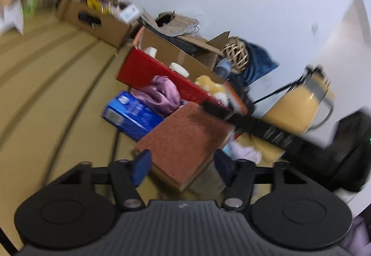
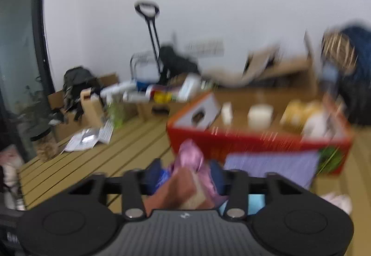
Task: Organize soft objects
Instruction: 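Grasp the brown scouring sponge with the right gripper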
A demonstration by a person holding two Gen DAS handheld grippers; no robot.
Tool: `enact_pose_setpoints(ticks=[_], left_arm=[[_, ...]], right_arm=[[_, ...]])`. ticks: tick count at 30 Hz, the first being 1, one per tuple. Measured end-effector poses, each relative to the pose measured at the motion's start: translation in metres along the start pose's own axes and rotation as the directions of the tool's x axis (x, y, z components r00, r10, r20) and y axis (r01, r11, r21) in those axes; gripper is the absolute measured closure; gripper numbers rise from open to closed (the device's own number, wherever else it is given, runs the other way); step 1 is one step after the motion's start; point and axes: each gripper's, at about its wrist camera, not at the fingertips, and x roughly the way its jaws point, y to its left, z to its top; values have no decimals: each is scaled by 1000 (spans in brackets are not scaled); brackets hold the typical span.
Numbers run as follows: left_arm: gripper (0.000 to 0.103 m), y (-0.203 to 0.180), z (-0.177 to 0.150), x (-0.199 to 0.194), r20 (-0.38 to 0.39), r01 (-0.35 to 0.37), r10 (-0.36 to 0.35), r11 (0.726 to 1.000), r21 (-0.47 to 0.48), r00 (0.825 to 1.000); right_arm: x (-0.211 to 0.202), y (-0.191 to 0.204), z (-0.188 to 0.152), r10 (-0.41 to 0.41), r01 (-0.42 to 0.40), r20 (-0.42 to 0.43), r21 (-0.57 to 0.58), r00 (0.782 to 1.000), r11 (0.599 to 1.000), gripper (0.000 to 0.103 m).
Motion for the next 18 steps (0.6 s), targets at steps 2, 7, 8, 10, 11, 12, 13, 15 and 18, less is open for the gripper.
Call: enact_pose_setpoints(ticks=[2,7,8,10,11,12,13,15,18], left_arm=[[78,3,0,3,24,59,-59,998,-16,998],[84,-33,-7,-10,19,126,-129,987,98,991],[83,-40,-11,-13,27,78,-83,986,145,996],[79,-44,-24,-23,47,-20,10,976,215,999],[71,-41,-29,-26,62,-64,52,972,226,997],[62,-37,-32,-30,76,-119,105,970,212,992],[58,-32,-34,-32,87,-146,132,970,193,987],[53,-20,-31,-31,86,-158,148,978,133,985],[49,-2,-26,-19,43,-85,83,995,51,996]], right_arm=[[3,-7,-5,19,-19,3,44,1000,999,80],[-43,-15,-25,119,-128,82,116,990,985,88],[-50,-12,-30,86,-94,83,97,993,991,88],[-63,-14,-46,58,-64,66,103,996,993,88],[-69,-15,-52,64,-71,67,114,996,991,85],[-76,-15,-57,66,-73,70,110,995,991,84],[-83,-14,-60,54,-62,77,103,996,993,82],[-87,-15,-60,49,-58,88,103,995,993,74],[-76,-19,-56,73,-81,73,123,995,989,67]])
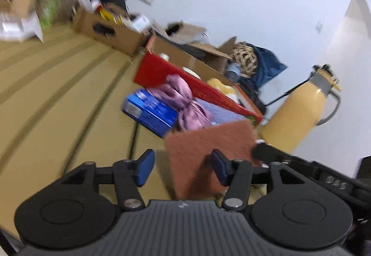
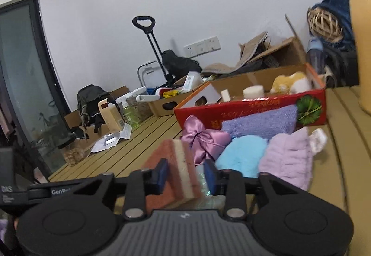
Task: Organize soft objects
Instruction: 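Grasp the brown scouring sponge with the right gripper, then lower the brown sponge into the red box and open the right gripper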
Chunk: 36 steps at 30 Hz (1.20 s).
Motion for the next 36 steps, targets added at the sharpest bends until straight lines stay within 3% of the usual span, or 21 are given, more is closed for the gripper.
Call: enact_pose_setpoints(ticks=[1,2,7,13,17,20,24,27,31,36], left_arm=[[50,3,0,6,-17,23,-23,999,-30,1000],[59,5,0,10,-21,50,-51,997,-53,998],[63,7,1,-3,16,103,-102,988,-118,995],[63,-16,19,-26,79,150,-146,988,-49,986],[69,-29,55,-1,71,158,-158,987,9,985],[69,-41,104,35,58,149,-153,986,70,986],[69,-47,169,100,23,94,-98,987,129,995],[69,-41,195,143,1,27,-27,987,159,1000],[69,-23,198,180,-36,-64,72,980,188,997],[64,-17,180,195,-59,-143,169,942,304,984]], right_arm=[[9,-3,0,5,-5,-20,16,1000,1000,68],[16,-3,-1,4,-3,-38,24,999,1000,67],[9,4,-5,-5,5,-5,32,1000,999,70],[-25,23,5,6,-9,66,35,998,999,70],[-14,6,31,-7,0,74,99,997,995,70],[14,-13,69,-15,3,76,148,997,989,70],[81,-50,127,-25,12,49,235,998,972,70],[135,-74,152,-29,30,-11,279,1000,960,70],[187,-92,157,-35,67,-107,312,994,948,69],[217,-100,137,-23,89,-217,299,976,950,67]])
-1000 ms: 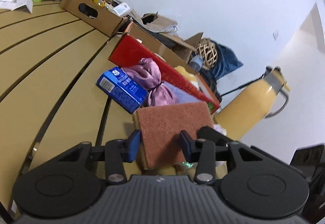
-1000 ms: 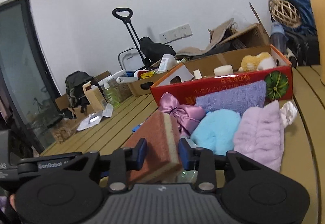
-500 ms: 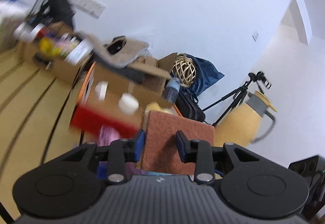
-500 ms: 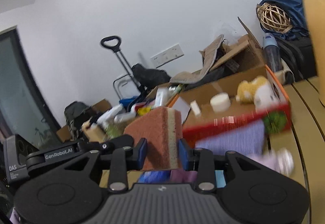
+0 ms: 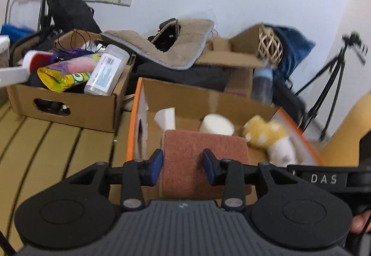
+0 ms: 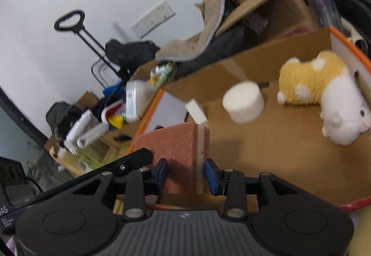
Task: Organize soft objects
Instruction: 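Lower the brown sponge into the red box and open the right gripper, then reach the left gripper to the clear sparkly plastic bag and grasp it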
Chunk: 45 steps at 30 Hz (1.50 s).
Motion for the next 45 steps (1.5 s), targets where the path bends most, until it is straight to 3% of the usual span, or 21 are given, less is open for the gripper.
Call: enact_pose_setpoints(ticks=[5,10,12,13,15,16,19,21,23,27,37,45], left_arm=[[63,-5,-12,-27,14,0,0,1000,30,1000],[61,-19,-31,-89,84,-13,10,999,36,996],[55,-23,-47,-123,109,-4,0,999,36,994],[53,-23,-56,-141,122,12,-16,999,39,992],[37,-20,-78,-173,137,74,-81,996,49,987],[36,-19,-88,-183,136,91,-99,994,66,986],[33,-20,-119,-213,140,23,-41,991,131,989],[27,-23,-136,-236,177,-17,-13,986,168,984],[21,-22,-149,-260,215,-5,-35,982,186,976],[15,-14,-172,-301,262,30,-70,988,154,962],[8,-22,-193,-319,270,0,-45,986,166,962],[6,-22,-207,-296,250,41,-74,990,135,966]], right_arm=[[0,15,-5,-32,29,-35,-89,999,996,61],[-58,35,-5,-27,41,106,-132,994,990,57],[-84,44,-9,3,25,161,-167,987,986,56],[-100,50,-15,6,32,193,-191,981,981,54],[-127,62,-30,-18,77,252,-226,968,971,48],[-141,70,-39,-35,109,283,-249,958,962,47],[-175,91,-69,-67,178,338,-309,939,934,41],[-194,104,-90,-88,217,366,-329,927,919,32],[-211,111,-112,-110,256,404,-329,908,909,21],[-241,124,-152,-154,314,462,-292,873,903,17],[-247,140,-229,-162,350,455,-367,876,862,9],[-236,120,-237,-211,388,441,-362,872,847,8]])
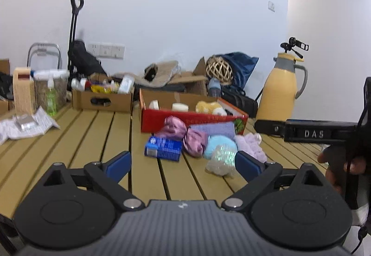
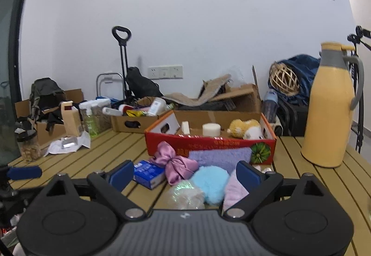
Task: Organize soft objects
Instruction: 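Reach the left gripper to the clear sparkly plastic bag and grasp it, then lift the sparkly bag with the left gripper over the red box and release it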
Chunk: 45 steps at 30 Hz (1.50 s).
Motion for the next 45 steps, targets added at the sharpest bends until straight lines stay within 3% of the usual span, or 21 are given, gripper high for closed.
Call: enact_pose_setpoints(ticks=[12,17,20,26,28,30,33,36,37,38,39,42,45], left_arm=[[5,-2,-18,34,-43,14,-13,1000,9,999],[4,-12,-18,46,-29,33,-32,999,7,999],[4,-20,-18,60,-51,31,-31,1000,0,998],[4,-35,-19,104,-135,-10,10,1000,-1,991],[5,-41,-17,118,-158,11,-13,1000,-12,987],[14,-49,-12,135,-173,19,-21,1000,-16,985],[18,-57,-5,161,-180,22,-26,999,-27,983],[21,-65,-2,186,-198,76,-87,995,-61,976],[28,-67,-4,194,-227,84,-96,995,-60,969],[52,-70,-8,201,-255,86,-97,995,-57,962],[57,-70,-11,202,-268,93,-106,994,-62,958],[61,-62,-7,186,-215,101,-118,991,-86,970],[61,-37,2,163,-135,65,-82,990,-121,987]], right_arm=[[25,-10,-31,12,-11,-36,33,999,999,8],[18,-28,-45,7,-5,-32,41,999,999,8],[13,-37,-54,-5,6,-12,27,1000,1000,8],[23,-60,-67,47,-46,-26,48,999,998,8],[29,-68,-66,59,-58,-10,67,998,996,9],[38,-76,-60,39,-37,-16,82,999,996,16],[53,-89,-49,3,0,-26,119,1000,993,26],[59,-103,-41,4,-5,7,158,1000,987,30],[60,-106,-39,-4,1,17,162,1000,987,30],[62,-108,-38,-9,6,20,160,1000,987,30],[63,-110,-37,-9,6,19,155,1000,988,32],[69,-115,-32,20,-22,15,154,1000,988,36],[80,-106,-22,106,-104,-5,112,994,988,36]])
